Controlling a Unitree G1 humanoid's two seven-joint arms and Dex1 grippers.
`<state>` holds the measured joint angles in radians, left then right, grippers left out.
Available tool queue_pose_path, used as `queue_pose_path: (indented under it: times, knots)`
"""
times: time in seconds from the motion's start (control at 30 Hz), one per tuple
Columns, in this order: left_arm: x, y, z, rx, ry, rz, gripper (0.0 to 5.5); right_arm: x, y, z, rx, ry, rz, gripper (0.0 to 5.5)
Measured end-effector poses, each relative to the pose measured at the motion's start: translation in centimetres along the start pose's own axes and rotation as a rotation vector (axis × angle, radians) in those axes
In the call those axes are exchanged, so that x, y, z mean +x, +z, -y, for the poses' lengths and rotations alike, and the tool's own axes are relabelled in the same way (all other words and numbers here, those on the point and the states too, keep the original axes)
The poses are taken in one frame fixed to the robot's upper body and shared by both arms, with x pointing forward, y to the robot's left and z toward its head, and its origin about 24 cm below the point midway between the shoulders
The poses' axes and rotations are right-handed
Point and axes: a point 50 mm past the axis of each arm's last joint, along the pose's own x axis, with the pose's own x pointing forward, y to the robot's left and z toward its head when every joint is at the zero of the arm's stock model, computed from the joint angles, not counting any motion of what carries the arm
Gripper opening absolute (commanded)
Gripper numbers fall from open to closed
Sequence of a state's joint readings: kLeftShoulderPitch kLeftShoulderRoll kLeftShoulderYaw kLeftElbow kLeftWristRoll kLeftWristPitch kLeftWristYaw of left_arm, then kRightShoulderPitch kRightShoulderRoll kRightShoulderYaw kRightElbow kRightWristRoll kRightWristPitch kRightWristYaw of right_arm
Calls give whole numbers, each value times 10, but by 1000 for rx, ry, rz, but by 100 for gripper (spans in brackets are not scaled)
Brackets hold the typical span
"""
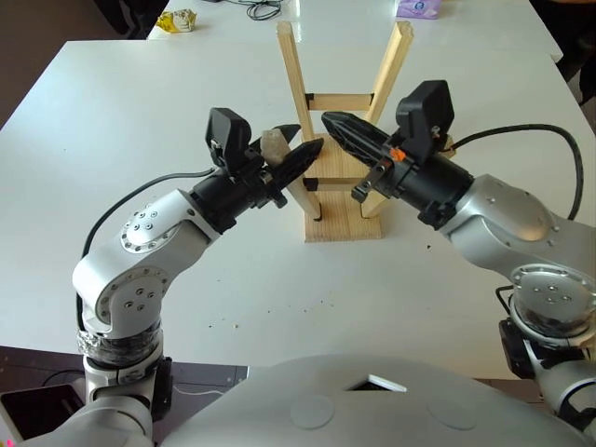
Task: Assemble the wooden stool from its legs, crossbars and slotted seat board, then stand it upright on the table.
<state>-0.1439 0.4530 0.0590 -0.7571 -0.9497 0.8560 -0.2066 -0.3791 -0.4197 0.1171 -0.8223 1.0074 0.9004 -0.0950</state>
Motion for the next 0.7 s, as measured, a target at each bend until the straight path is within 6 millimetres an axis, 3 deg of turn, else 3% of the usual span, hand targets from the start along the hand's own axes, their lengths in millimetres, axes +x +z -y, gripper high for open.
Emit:
queue_pose_path:
  times: [0.17, 0.23, 0.37, 0.7]
  knots:
    - [4, 1, 0, 21, -23, -14, 214, 2, 15, 10, 44, -61, 98, 0]
    - [4, 2, -2, 21, -16, -12, 214, 1, 9, 7, 50, -53, 59, 0]
    - [5, 2, -2, 14, 14, -12, 211, -8, -21, -1, 94, -84, -84, 0]
    - [10, 0, 9, -23, 115, 6, 202, -16, -32, -8, 112, -168, -114, 0]
